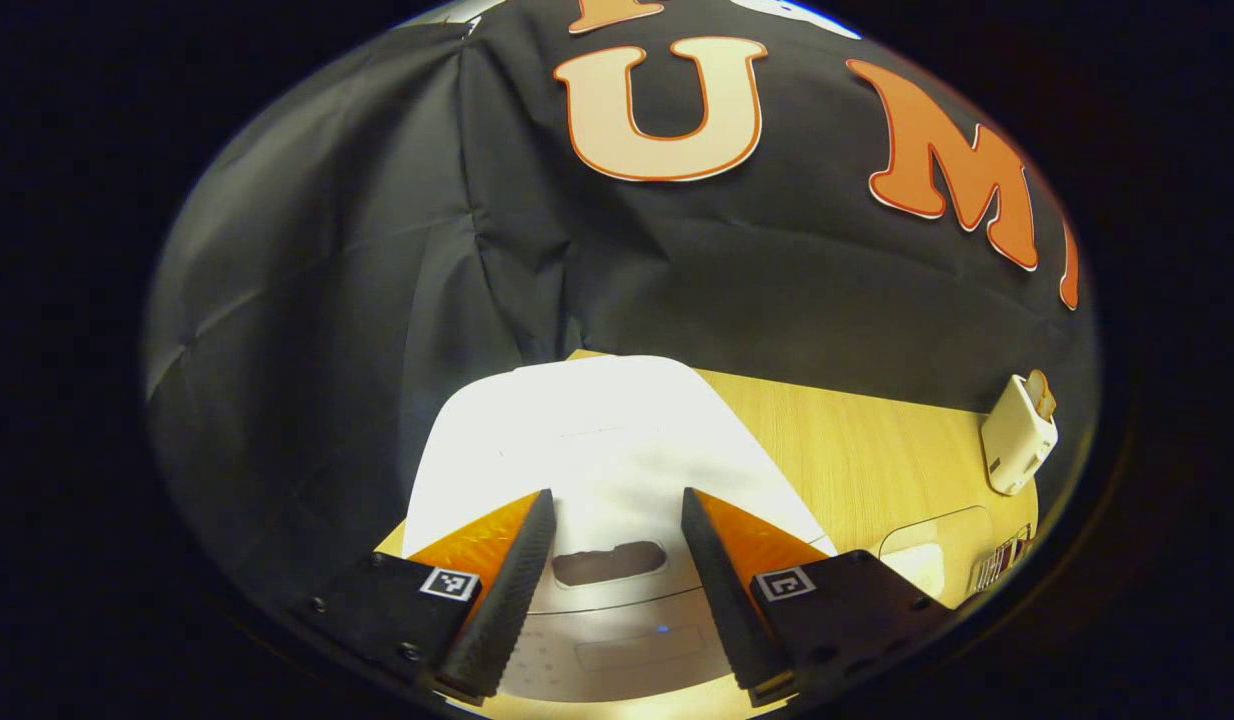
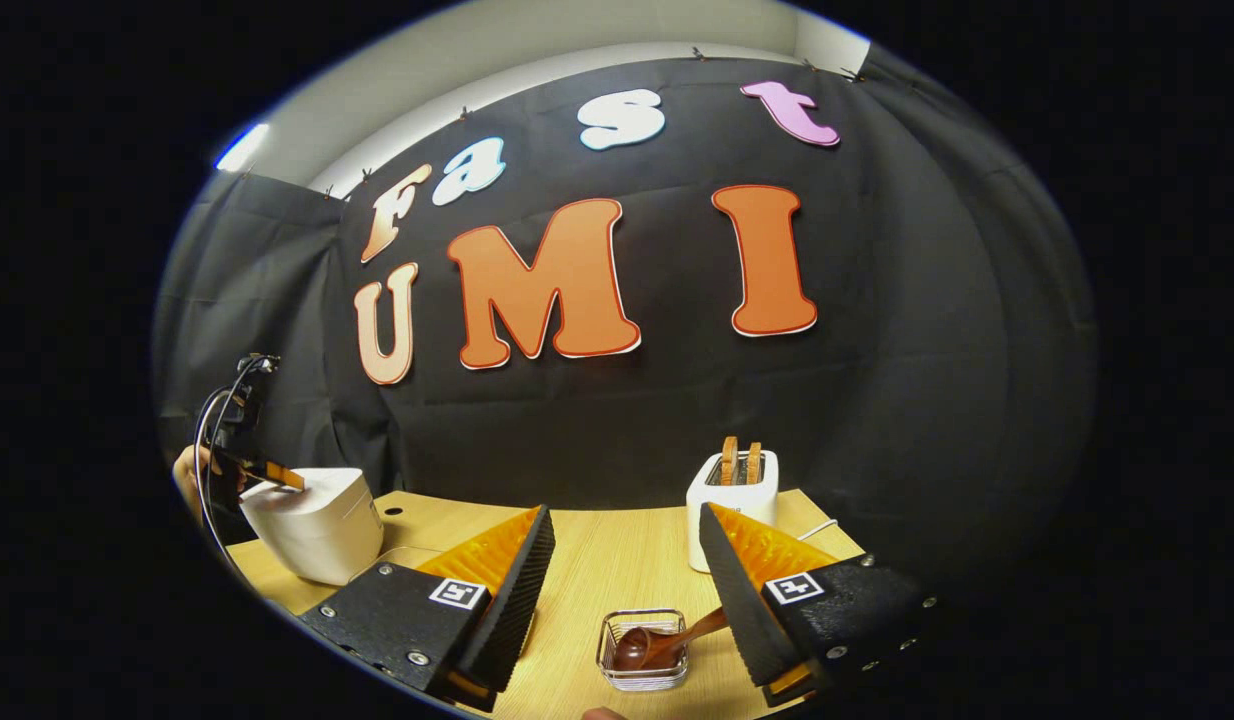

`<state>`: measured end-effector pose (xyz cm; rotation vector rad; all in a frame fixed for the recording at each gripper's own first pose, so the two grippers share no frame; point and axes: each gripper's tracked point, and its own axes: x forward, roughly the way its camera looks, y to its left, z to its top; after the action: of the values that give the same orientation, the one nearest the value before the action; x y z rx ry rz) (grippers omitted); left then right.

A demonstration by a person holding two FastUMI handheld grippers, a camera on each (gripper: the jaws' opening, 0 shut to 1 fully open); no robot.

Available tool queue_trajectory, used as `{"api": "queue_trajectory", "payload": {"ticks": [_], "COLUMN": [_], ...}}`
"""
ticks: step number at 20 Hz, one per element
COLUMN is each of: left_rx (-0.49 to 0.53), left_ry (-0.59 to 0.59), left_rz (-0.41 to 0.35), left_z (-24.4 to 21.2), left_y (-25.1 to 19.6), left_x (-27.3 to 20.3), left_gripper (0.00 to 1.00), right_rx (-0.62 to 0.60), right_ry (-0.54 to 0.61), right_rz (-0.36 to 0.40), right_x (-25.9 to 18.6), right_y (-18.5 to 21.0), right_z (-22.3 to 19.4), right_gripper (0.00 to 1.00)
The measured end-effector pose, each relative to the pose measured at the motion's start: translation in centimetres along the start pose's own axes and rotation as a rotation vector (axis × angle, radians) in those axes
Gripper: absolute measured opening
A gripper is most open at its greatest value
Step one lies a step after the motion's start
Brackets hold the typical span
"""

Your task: Close the left gripper, press the button to open the rice cooker; take a wooden spoon from the chopstick holder with the right hand, scoop a spoonful of rice and pour it into the rice cooker, then put the wooden spoon back into the chopstick holder.

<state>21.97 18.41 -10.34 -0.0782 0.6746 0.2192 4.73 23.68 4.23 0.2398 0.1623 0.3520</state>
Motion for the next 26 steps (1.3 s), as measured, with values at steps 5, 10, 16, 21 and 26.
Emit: {"api": "queue_trajectory", "payload": {"ticks": [5, 10, 16, 21, 26], "left_rx": [-0.004, 0.025, 0.056, 0.066, 0.053], "left_ry": [-0.193, -0.412, -0.61, -0.751, -0.782], "left_rz": [0.029, -0.017, -0.113, -0.129, -0.224], "left_z": [2.2, 5.3, 7.7, 8.2, 6.9], "left_y": [-0.1, -1.4, -3.6, -5.2, -7.5], "left_x": [-0.6, -3.0, -4.6, -8.9, -10.1], "left_gripper": [0.85, 0.85, 0.93, 0.92, 0.94], "right_rx": [-0.056, -0.14, -0.212, -0.233, -0.188], "right_ry": [-0.072, -0.172, -0.203, -0.217, -0.249], "right_rz": [0.008, 0.011, 0.027, 0.0, -0.027], "right_x": [0.2, 0.1, 0.2, 0.1, -0.8], "right_y": [1.3, 3.4, 6.1, 6.5, 5.9], "right_z": [1.5, 3.1, 2.6, 2.7, 3.3], "right_gripper": [0.86, 0.87, 0.88, 0.92, 0.93]}}
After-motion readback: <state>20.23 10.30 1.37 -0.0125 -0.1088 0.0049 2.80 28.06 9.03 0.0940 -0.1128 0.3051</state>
